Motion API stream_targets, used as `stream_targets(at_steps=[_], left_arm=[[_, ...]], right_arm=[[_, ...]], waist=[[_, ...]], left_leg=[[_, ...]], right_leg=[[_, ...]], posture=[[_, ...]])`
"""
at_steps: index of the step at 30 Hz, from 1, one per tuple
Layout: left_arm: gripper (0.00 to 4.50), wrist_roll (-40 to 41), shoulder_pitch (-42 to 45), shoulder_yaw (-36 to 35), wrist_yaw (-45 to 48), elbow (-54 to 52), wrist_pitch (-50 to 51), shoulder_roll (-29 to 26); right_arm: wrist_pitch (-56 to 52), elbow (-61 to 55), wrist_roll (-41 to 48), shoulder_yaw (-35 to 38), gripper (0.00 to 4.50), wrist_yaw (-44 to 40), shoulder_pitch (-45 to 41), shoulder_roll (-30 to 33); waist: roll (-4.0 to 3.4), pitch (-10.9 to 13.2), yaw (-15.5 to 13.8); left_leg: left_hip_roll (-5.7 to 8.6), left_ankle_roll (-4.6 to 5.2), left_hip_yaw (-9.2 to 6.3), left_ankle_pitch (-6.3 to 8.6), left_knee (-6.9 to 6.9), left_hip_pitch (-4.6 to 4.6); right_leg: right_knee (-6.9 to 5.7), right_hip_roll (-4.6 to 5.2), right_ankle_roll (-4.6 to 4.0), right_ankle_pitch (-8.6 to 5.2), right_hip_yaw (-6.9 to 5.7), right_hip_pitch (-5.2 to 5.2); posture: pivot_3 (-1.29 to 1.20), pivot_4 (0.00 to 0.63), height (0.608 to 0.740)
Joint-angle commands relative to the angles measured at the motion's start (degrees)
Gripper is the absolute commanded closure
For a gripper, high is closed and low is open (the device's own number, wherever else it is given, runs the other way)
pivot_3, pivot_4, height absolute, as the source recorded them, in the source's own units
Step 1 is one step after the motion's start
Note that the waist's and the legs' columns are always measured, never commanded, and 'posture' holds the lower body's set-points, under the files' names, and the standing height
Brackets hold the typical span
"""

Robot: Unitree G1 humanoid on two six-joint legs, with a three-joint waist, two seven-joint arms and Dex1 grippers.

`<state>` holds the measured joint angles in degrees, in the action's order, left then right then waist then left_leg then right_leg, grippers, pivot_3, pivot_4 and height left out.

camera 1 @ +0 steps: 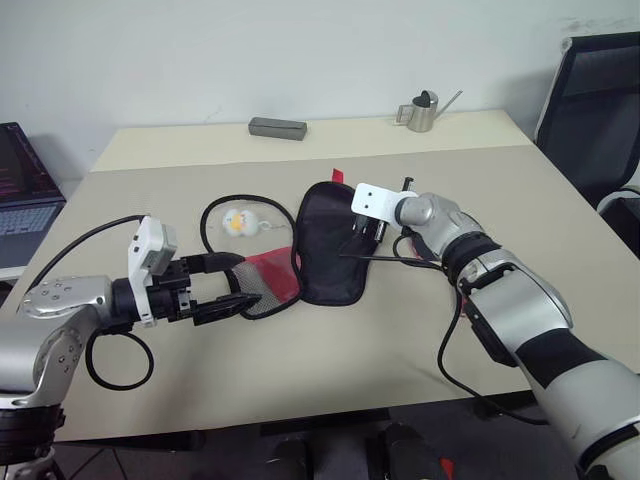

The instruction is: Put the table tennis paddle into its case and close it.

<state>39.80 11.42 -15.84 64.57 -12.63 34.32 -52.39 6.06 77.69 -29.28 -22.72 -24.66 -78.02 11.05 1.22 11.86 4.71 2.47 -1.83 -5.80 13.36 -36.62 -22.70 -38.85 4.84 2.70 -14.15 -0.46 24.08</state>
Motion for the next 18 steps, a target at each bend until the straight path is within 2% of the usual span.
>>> stream_targets(at_steps=[1,3,9,13,18], left_arm=[[0.0,-0.2,1.0,-0.4,0.2,0.1,-1.2,0.1],[0.0,-0.4,1.1,-0.3,0.3,0.3,-1.3,0.1],[0.0,-0.8,1.4,0.0,0.3,0.8,-1.6,0.5],[0.0,-0.9,1.6,0.2,0.2,1.0,-1.9,0.9],[0.0,-0.9,1.9,0.1,-0.2,1.3,-2.1,1.2]], right_arm=[[1.2,-0.5,-1.0,-0.3,4.06,2.0,-2.8,0.3],[1.4,-0.5,-1.4,-0.4,3.53,2.8,-2.8,0.4],[0.7,-0.5,0.6,1.8,1.48,5.8,-3.0,0.4],[0.7,-0.8,3.8,5.7,1.48,8.1,-3.7,1.0],[-0.2,-1.9,9.8,11.9,1.48,3.2,-3.5,1.4]], waist=[[0.0,0.0,0.0],[0.0,0.0,0.0],[0.0,0.0,0.0],[0.0,0.0,0.0],[0.0,0.0,0.0]], left_leg=[[0.0,0.0,0.0,0.0,0.0,0.0],[0.0,0.0,0.01,0.0,0.0,0.0],[-0.01,0.0,0.01,0.0,0.0,0.0],[-0.01,0.0,0.01,0.0,0.0,-0.01],[-0.02,0.0,0.02,0.0,0.0,-0.01]], right_leg=[[0.0,0.0,0.0,0.0,0.0,0.0],[0.0,0.0,0.0,0.0,0.01,0.0],[-0.01,-0.01,0.0,0.0,0.01,0.0],[0.0,-0.01,-0.01,0.0,0.01,0.01],[0.0,-0.01,-0.01,0.0,0.0,0.0]], posture=[[0.0,0.15,0.74],[0.0,0.15,0.74],[0.0,0.15,0.74],[0.0,0.15,0.74],[0.0,0.15,0.74]])
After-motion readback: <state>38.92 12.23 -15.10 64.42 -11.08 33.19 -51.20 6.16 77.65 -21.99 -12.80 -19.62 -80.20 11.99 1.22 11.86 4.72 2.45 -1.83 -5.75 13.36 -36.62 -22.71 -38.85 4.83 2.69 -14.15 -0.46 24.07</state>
